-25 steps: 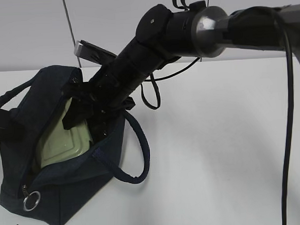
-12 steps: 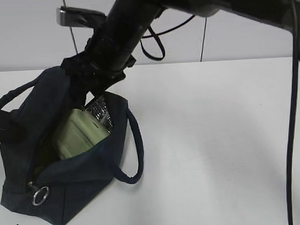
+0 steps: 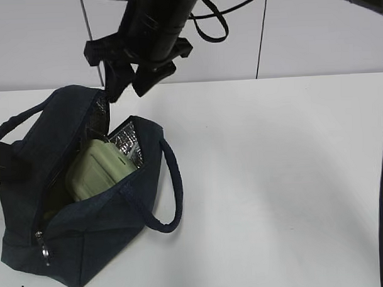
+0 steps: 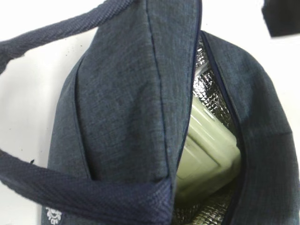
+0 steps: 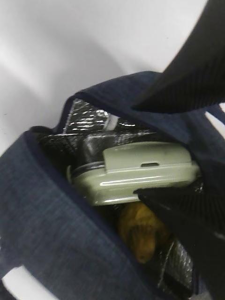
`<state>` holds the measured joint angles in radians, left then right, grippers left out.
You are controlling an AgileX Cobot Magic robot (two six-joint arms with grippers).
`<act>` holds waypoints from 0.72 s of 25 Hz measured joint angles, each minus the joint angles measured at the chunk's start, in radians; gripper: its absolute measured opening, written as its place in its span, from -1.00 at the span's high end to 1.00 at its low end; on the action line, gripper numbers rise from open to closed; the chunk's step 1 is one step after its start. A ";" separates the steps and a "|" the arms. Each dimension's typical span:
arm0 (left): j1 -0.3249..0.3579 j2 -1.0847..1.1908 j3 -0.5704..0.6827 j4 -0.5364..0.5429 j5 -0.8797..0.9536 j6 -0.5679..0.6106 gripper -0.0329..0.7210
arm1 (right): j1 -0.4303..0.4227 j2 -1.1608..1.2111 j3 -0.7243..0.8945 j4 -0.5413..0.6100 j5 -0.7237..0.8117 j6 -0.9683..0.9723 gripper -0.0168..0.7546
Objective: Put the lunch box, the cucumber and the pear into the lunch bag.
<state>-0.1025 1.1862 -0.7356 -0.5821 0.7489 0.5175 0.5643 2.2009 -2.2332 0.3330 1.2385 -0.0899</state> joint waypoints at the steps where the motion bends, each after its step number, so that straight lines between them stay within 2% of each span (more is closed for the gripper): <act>1: 0.000 0.000 0.000 0.002 0.000 0.000 0.96 | 0.000 -0.010 0.031 -0.003 0.000 0.005 -0.09; 9: 0.000 0.000 0.000 0.004 -0.006 0.000 0.96 | 0.000 -0.144 0.308 -0.057 0.000 0.007 -0.05; 18: 0.000 0.000 0.000 0.004 -0.009 0.000 0.96 | 0.001 -0.159 0.408 0.084 -0.001 -0.026 -0.05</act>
<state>-0.1025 1.1862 -0.7356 -0.5778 0.7396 0.5175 0.5655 2.0415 -1.8255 0.4172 1.2371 -0.1162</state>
